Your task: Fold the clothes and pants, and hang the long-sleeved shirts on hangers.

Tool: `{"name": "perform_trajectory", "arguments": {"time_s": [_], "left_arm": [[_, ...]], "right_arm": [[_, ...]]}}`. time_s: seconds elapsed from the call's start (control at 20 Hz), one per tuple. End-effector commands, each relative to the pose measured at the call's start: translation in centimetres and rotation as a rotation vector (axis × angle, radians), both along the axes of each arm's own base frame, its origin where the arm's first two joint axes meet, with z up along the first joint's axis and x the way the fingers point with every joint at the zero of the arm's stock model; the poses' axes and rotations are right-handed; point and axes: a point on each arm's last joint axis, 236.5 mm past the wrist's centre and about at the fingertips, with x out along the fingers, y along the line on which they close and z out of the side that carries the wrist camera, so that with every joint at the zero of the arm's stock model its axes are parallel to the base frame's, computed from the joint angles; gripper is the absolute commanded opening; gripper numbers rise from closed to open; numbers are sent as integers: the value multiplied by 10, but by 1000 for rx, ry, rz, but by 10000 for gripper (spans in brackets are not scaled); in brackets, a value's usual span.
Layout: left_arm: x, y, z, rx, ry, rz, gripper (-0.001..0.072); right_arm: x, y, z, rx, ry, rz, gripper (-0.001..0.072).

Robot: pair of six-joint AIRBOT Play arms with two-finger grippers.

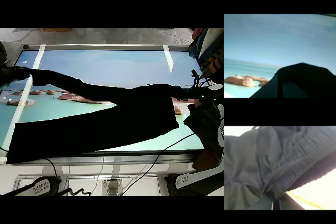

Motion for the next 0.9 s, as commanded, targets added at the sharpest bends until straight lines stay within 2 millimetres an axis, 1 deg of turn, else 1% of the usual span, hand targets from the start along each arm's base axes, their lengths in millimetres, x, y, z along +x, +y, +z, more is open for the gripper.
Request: {"name": "perform_trajectory", "arguments": {"time_s": [0.0, 0.1, 0.25, 0.35, 0.5, 0.55, 0.65, 0.75, 0.85], "left_arm": [[-19, 46, -8, 61, 52, 69, 14], [-38, 58, -34, 170, 190, 45, 14], [-80, 72, -82, 298, 470, -15, 13], [-106, 78, -112, 324, 640, -48, 14], [-136, 82, -154, 311, 848, -94, 14], [-142, 82, -167, 295, 900, -109, 14], [-148, 79, -187, 264, 959, -131, 14], [-148, 79, -199, 253, 982, -142, 14], [-148, 80, -202, 253, 990, -144, 14]], "right_arm": [[-2, -9, 0, -55, -1, 1, 26], [-4, -11, -3, -70, 10, 3, 26], [-7, -12, -6, -82, 22, 12, 26], [-11, -11, -8, -84, 33, 24, 26], [-17, -13, -13, -102, 60, 39, 25], [-20, -14, -15, -113, 70, 47, 26], [-25, -18, -20, -140, 91, 61, 26], [-29, -19, -22, -153, 102, 71, 26], [-29, -20, -23, -158, 105, 73, 26]]}}
